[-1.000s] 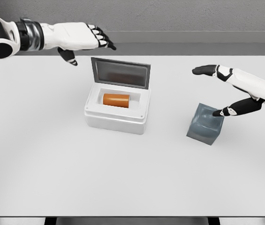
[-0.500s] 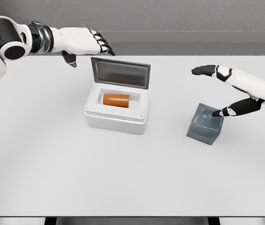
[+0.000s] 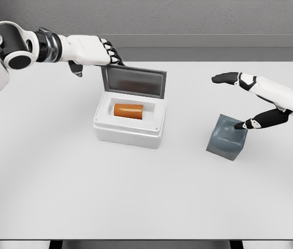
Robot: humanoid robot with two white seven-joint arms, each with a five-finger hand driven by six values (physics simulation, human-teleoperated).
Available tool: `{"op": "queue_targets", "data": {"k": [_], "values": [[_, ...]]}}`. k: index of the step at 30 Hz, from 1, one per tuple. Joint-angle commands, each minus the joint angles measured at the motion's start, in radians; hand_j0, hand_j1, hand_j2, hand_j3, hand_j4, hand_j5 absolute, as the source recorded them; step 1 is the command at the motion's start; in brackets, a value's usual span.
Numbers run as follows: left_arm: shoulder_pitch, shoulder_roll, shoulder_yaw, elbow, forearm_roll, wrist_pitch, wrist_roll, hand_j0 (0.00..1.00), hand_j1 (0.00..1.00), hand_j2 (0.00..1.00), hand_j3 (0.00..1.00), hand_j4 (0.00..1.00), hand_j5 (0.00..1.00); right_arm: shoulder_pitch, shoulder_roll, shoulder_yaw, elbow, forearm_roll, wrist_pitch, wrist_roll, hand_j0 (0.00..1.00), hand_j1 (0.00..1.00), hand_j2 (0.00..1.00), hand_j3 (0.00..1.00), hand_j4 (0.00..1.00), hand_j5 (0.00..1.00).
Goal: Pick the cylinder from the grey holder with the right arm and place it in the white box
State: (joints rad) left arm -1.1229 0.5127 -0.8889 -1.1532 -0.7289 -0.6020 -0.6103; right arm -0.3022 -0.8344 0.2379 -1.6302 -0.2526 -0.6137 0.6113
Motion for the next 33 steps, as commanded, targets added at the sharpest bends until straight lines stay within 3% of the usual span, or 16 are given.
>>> {"op": "queue_targets", "data": {"k": [1, 5, 8, 10, 13, 16, 20, 22, 24, 26, 33], "values": [[0.0, 0.004, 0.001, -0.002, -0.026, -0.002, -0.001, 1.0, 1.0, 1.0, 1.0, 1.0, 1.0, 0.0, 0.0, 0.0, 0.0, -0.008, 0.003, 0.0, 1.0, 1.0, 1.0, 1.0, 1.0, 1.0], [0.0, 0.021, 0.001, -0.046, -0.034, -0.009, -0.001, 1.0, 1.0, 1.0, 1.0, 1.0, 1.0, 0.0, 0.0, 0.0, -0.003, -0.008, 0.003, 0.0, 1.0, 1.0, 1.0, 1.0, 1.0, 1.0], [0.002, 0.064, -0.002, -0.14, -0.027, -0.009, -0.001, 1.0, 1.0, 1.0, 1.0, 1.0, 1.0, 0.0, -0.002, 0.0, 0.0, -0.008, 0.003, 0.0, 1.0, 1.0, 1.0, 1.0, 1.0, 1.0], [0.002, 0.072, -0.013, -0.146, -0.026, -0.009, -0.001, 1.0, 1.0, 1.0, 1.0, 1.0, 1.0, 0.0, 0.0, 0.0, -0.002, -0.008, 0.003, 0.0, 1.0, 1.0, 1.0, 1.0, 1.0, 1.0], [0.006, 0.136, -0.028, -0.223, -0.014, -0.009, -0.001, 1.0, 1.0, 1.0, 1.0, 1.0, 1.0, 0.0, -0.002, 0.0, -0.002, -0.008, 0.003, 0.0, 1.0, 1.0, 1.0, 1.0, 1.0, 1.0], [0.003, 0.184, 0.027, -0.194, 0.08, -0.009, -0.001, 1.0, 1.0, 1.0, 1.0, 1.0, 1.0, 0.0, 0.0, 0.0, -0.002, -0.008, 0.003, 0.0, 1.0, 1.0, 1.0, 1.0, 1.0, 1.0], [0.012, 0.265, 0.058, -0.148, 0.281, -0.009, -0.001, 1.0, 1.0, 1.0, 1.0, 1.0, 1.0, 0.0, 0.0, 0.0, -0.003, -0.008, 0.003, 0.0, 1.0, 1.0, 1.0, 1.0, 1.0, 1.0], [0.098, 0.297, 0.058, -0.158, 0.355, -0.009, -0.001, 1.0, 1.0, 1.0, 1.0, 1.0, 1.0, 0.0, 0.0, 0.0, -0.002, -0.008, 0.003, 0.0, 1.0, 1.0, 1.0, 1.0, 1.0, 1.0], [0.14, 0.316, 0.058, -0.158, 0.358, -0.009, -0.001, 1.0, 1.0, 1.0, 1.0, 1.0, 1.0, 0.0, 0.0, 0.0, -0.002, -0.008, 0.003, 0.0, 1.0, 1.0, 1.0, 1.0, 1.0, 1.0], [0.219, 0.334, 0.059, -0.189, 0.361, -0.009, -0.001, 1.0, 1.0, 1.0, 1.0, 1.0, 1.0, 0.0, 0.0, 0.0, -0.002, -0.008, 0.003, 0.0, 1.0, 1.0, 1.0, 1.0, 1.0, 1.0], [0.239, 0.42, 0.116, -0.266, 0.413, -0.009, -0.001, 1.0, 1.0, 1.0, 1.0, 1.0, 1.0, 0.0, 0.0, 0.0, -0.007, -0.008, 0.003, 0.0, 1.0, 1.0, 1.0, 1.0, 1.0, 1.0]]}}
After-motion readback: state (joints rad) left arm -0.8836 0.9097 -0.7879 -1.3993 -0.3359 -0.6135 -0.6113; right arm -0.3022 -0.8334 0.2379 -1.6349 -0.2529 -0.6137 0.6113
